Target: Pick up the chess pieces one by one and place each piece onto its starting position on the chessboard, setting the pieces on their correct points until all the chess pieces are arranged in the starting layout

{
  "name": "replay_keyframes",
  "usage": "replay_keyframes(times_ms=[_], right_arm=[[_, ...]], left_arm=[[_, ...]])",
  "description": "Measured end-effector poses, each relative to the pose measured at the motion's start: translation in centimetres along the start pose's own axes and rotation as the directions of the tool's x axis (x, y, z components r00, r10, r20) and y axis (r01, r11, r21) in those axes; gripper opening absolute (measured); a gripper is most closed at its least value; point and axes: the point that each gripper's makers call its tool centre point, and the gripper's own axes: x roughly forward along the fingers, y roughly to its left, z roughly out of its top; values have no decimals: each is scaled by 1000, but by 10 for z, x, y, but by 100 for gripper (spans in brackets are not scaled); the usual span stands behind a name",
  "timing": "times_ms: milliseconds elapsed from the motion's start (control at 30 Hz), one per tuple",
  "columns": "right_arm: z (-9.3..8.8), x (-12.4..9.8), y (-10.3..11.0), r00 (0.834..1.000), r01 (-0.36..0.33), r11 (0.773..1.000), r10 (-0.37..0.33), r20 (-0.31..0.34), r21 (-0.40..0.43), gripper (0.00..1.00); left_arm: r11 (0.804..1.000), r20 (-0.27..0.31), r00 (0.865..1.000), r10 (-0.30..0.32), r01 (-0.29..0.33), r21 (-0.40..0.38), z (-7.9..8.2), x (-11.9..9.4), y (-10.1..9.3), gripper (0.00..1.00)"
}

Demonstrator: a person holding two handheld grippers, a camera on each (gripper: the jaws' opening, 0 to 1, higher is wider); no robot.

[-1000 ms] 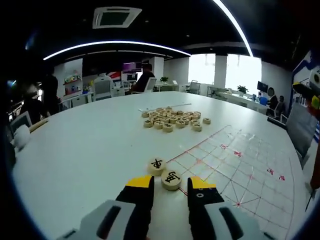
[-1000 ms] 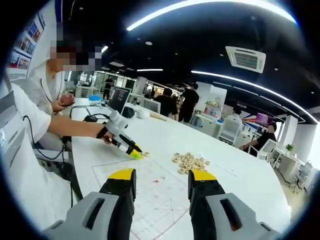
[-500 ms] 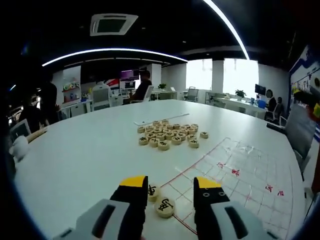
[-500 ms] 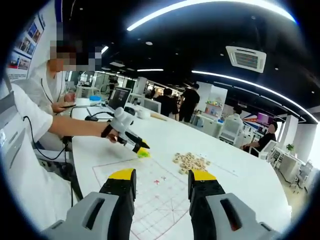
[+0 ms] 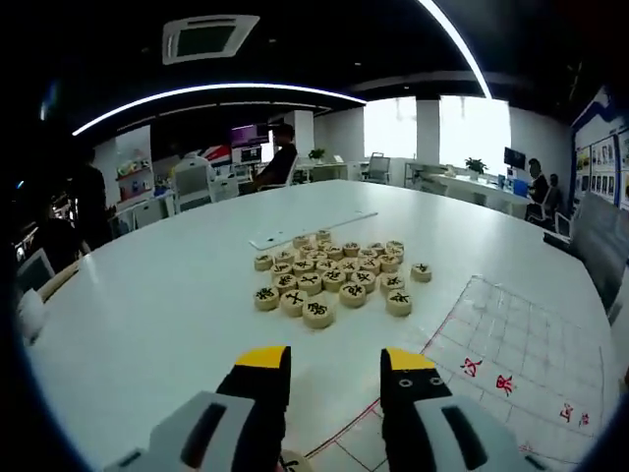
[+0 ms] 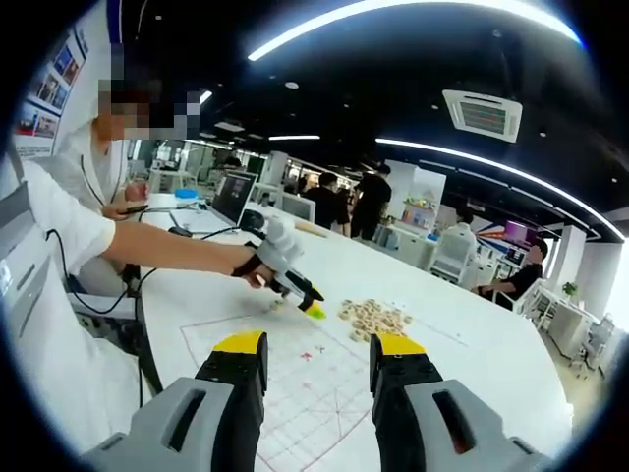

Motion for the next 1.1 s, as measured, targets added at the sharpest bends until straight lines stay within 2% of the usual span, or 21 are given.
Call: replay_keyframes(times_ms=[400, 600, 833, 900, 1100], right_arm=[[-1, 0, -3, 1000, 5, 1000, -5, 2, 4, 42], [-1, 0, -4, 1000, 6, 1000, -6, 0, 5, 42], [-2, 1, -3, 1000, 4, 1000, -4, -2, 4, 42], [-2, 0, -3, 1000, 4, 1000, -4, -2, 3, 42], [-1, -1, -4, 1000, 7, 1000, -7, 1, 1, 42]], left_arm=[[999, -13, 999, 37, -37, -29, 1, 33, 10, 37], [997, -3, 999, 53, -53, -50, 3, 40, 9, 34], [997, -1, 997, 81, -81, -9, 9, 48, 6, 27], [997, 0, 997, 79, -79, -18, 9, 49, 5, 20], [997, 0, 998, 69, -69, -22, 8, 47, 3, 20]])
